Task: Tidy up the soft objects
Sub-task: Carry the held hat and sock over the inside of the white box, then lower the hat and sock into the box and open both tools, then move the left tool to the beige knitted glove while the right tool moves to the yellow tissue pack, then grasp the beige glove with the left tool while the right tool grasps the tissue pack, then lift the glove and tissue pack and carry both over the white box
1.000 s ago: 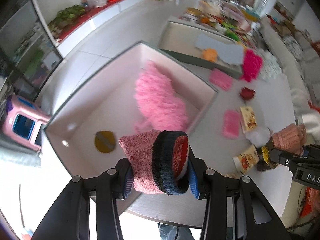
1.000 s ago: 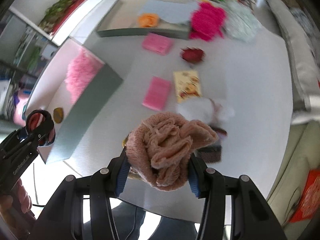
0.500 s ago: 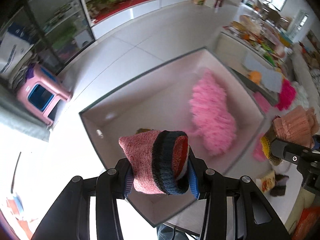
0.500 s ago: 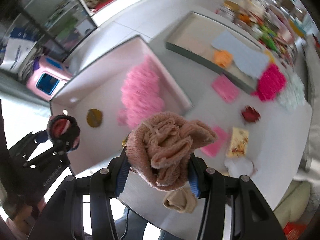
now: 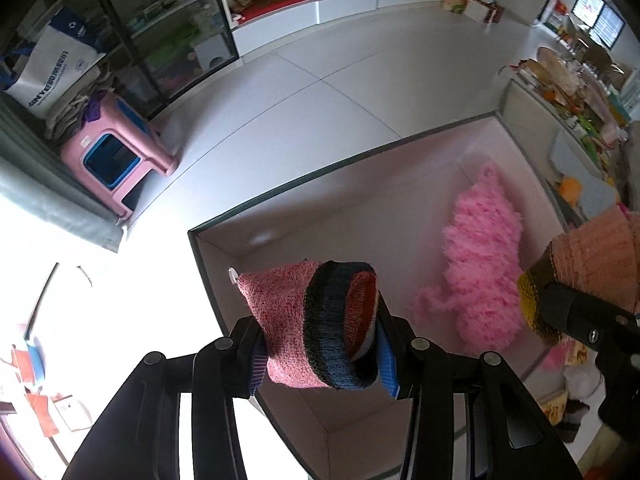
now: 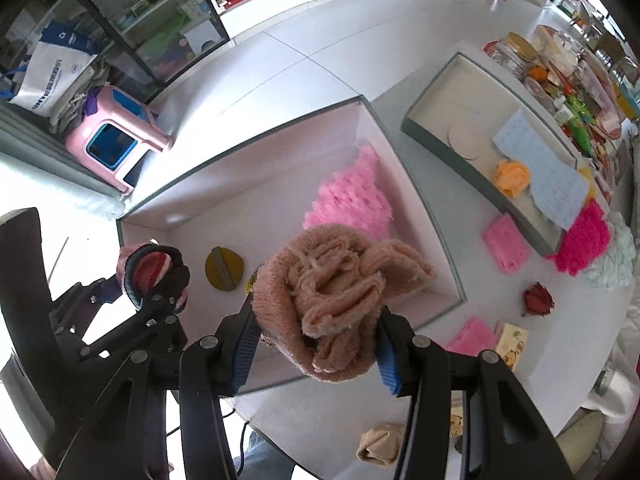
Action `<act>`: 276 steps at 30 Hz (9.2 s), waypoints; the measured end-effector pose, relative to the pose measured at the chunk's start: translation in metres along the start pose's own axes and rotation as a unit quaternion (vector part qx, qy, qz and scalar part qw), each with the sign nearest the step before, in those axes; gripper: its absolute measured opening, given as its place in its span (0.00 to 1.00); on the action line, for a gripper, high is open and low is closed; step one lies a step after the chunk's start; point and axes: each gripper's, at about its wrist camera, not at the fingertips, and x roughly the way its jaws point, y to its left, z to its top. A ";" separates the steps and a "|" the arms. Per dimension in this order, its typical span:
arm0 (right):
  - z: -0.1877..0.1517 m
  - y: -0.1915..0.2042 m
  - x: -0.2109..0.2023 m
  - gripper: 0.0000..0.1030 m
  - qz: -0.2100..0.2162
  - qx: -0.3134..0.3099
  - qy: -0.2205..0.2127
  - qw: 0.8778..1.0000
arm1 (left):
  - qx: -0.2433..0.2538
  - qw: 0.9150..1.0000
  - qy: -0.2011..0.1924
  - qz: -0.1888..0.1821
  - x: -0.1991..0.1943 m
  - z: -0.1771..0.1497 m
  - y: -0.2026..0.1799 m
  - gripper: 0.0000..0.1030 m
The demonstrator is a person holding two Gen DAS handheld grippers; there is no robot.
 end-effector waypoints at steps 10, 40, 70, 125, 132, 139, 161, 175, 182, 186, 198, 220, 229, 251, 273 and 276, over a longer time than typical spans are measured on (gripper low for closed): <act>0.011 0.008 0.018 0.53 -0.014 -0.018 0.018 1.000 | -0.022 1.000 0.014 0.001 0.012 0.000 0.004 0.45; 0.037 0.028 0.038 0.53 -0.014 -0.027 0.026 0.999 | -0.027 0.999 0.034 0.012 0.027 0.004 0.010 0.45; 0.036 0.015 0.037 0.93 0.027 0.008 0.028 0.999 | -0.009 1.000 0.005 0.004 0.013 0.004 0.000 0.99; -0.274 -0.229 0.016 1.00 0.014 0.392 0.031 0.919 | 0.309 0.937 0.150 -0.062 0.005 -0.161 -0.214 0.99; -0.277 -0.243 0.020 1.00 -0.010 0.384 0.013 0.923 | 0.292 0.939 0.177 -0.048 0.032 -0.185 -0.231 0.99; -0.234 -0.257 0.024 1.00 -0.021 0.340 -0.001 0.940 | 0.275 0.942 0.190 -0.034 0.052 -0.194 -0.234 0.99; -0.110 -0.267 0.125 0.99 -0.054 0.187 0.078 0.978 | 0.269 0.945 0.184 -0.032 0.058 -0.197 -0.245 1.00; -0.108 -0.262 0.108 0.54 -0.068 0.179 0.047 0.980 | 0.288 0.939 0.183 -0.037 0.057 -0.185 -0.243 0.62; -0.120 -0.253 0.049 0.54 -0.057 0.200 -0.020 0.978 | 0.306 0.932 0.186 -0.053 0.044 -0.173 -0.233 0.34; -0.127 -0.245 0.019 0.54 -0.044 0.199 -0.041 0.978 | 0.324 0.930 0.164 -0.064 0.025 -0.164 -0.227 0.34; -0.174 -0.188 -0.020 0.54 -0.001 0.198 -0.032 0.980 | 0.330 0.936 0.085 -0.090 -0.050 -0.138 -0.197 0.34; -0.166 -0.120 -0.015 0.54 0.012 0.132 0.010 0.991 | 0.298 0.950 -0.023 -0.095 -0.102 -0.089 -0.137 0.34; -0.145 -0.091 -0.017 0.54 0.014 0.090 0.009 0.996 | 0.254 0.962 -0.043 -0.094 -0.113 -0.074 -0.109 0.34; -0.104 -0.055 -0.029 0.54 0.017 0.051 -0.015 0.998 | 0.164 0.982 -0.043 -0.087 -0.104 -0.048 -0.060 0.34; -0.079 -0.063 -0.046 0.54 -0.013 0.071 -0.037 0.997 | 0.097 0.990 -0.017 -0.100 -0.062 -0.031 -0.027 0.34; -0.073 -0.060 -0.047 0.54 -0.018 0.063 -0.036 0.997 | 0.073 0.993 -0.012 -0.095 -0.054 -0.025 -0.017 0.34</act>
